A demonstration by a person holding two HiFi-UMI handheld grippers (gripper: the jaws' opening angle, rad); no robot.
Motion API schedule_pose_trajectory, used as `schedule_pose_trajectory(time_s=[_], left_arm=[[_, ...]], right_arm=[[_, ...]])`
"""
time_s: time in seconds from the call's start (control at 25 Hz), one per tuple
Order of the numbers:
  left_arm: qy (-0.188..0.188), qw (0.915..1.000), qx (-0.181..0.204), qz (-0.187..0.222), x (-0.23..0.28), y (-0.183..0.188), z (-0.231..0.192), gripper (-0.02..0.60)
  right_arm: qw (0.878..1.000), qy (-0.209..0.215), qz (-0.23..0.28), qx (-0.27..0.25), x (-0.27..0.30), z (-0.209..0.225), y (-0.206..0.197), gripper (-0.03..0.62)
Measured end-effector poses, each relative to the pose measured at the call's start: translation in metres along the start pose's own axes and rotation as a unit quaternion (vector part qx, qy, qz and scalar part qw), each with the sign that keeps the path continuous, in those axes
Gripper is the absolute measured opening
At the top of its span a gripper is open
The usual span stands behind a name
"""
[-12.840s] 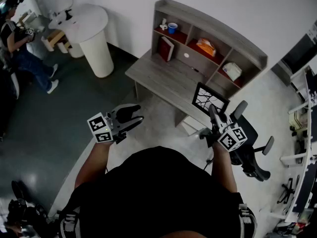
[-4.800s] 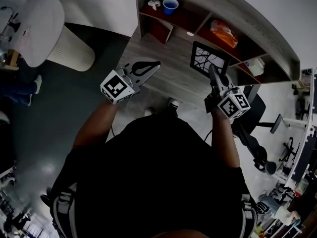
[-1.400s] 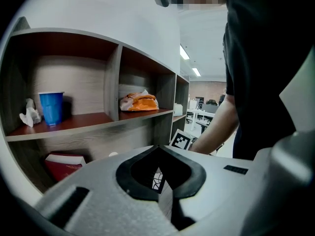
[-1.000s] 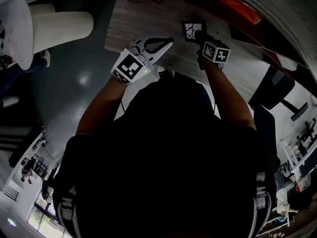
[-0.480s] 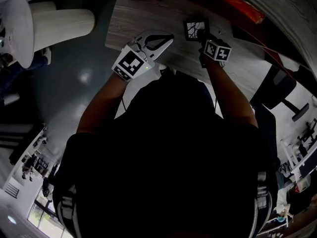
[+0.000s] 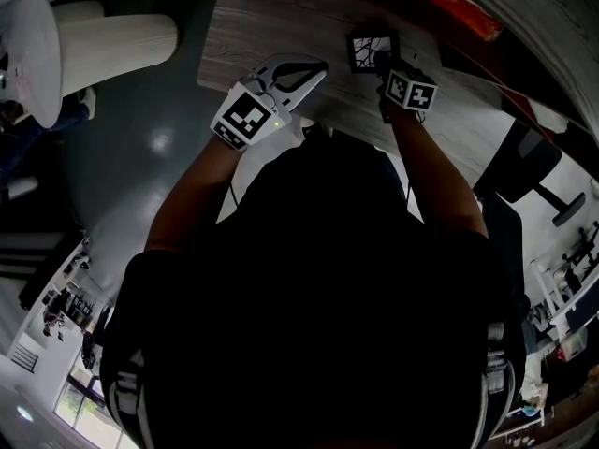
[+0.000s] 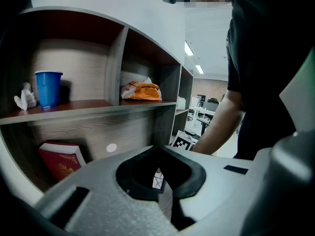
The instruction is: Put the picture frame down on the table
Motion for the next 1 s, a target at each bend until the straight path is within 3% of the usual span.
schedule_pose_trajectory(time_s=[1.0], left_arm=[[-0.008,0.9999,-0.015,-0.002,0.004,-0.008,0.005,0.017]], right_arm=[[0.994,-0.072,-0.046,-0.061,-0.006,0.026,-0.01,0.236]])
Point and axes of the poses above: the fingertips, and each gripper's own axes: x forward along the fingers, z to its right, y out of its top, the point moved 8 cm from there along -x, backward along the fingers, and after that the axes turned 12 degrees about z, right-handed, at the moved point
